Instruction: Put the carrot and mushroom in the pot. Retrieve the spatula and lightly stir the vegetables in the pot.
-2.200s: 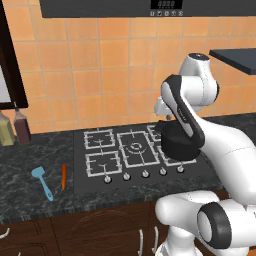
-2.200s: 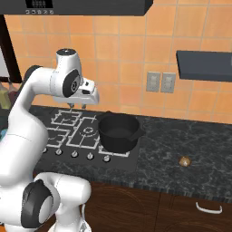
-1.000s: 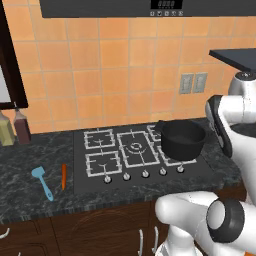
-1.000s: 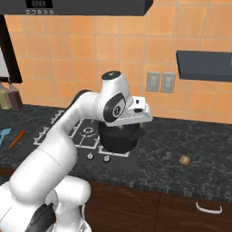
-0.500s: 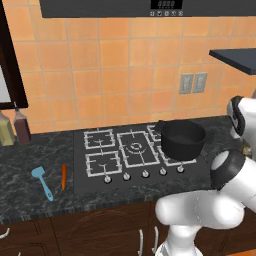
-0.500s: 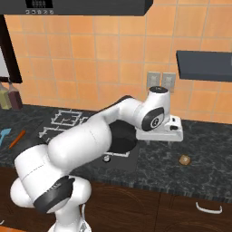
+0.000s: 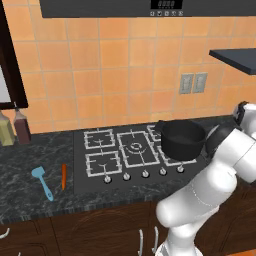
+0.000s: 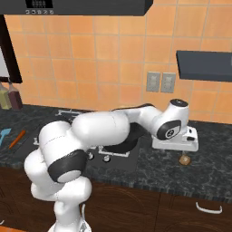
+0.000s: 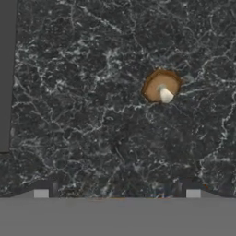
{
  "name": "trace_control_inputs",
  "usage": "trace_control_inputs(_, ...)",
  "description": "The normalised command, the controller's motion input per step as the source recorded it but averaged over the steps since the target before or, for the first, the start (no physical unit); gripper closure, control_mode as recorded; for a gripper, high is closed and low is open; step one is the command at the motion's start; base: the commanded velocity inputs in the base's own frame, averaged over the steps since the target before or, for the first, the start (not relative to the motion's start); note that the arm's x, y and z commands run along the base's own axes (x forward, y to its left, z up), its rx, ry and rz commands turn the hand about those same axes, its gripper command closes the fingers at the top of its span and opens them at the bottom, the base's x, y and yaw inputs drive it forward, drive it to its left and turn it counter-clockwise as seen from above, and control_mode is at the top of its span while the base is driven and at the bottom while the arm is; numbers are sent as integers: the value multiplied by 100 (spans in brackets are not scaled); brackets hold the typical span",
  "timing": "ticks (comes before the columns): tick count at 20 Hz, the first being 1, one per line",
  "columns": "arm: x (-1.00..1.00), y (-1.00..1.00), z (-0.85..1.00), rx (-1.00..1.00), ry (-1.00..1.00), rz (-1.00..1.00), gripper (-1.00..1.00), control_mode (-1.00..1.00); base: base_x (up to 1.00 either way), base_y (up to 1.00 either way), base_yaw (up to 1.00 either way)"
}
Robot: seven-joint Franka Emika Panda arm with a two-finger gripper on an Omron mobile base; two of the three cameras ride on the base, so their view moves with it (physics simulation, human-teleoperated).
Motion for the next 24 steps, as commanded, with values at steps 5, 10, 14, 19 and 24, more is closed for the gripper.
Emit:
trace_control_inputs(5,16,-34,-49,5,-3,0,-100,-100,0,0,0)
trace_control_inputs(10,33,-18,-35,2,-1,0,-100,-100,0,0,0)
trace_control_inputs(14,29,-17,-32,1,0,0,-100,-100,0,0,0)
trace_control_inputs(19,19,-25,-21,2,0,0,-100,-100,0,0,0)
trace_control_inputs(24,34,-3,-26,0,0,0,-100,-100,0,0,0)
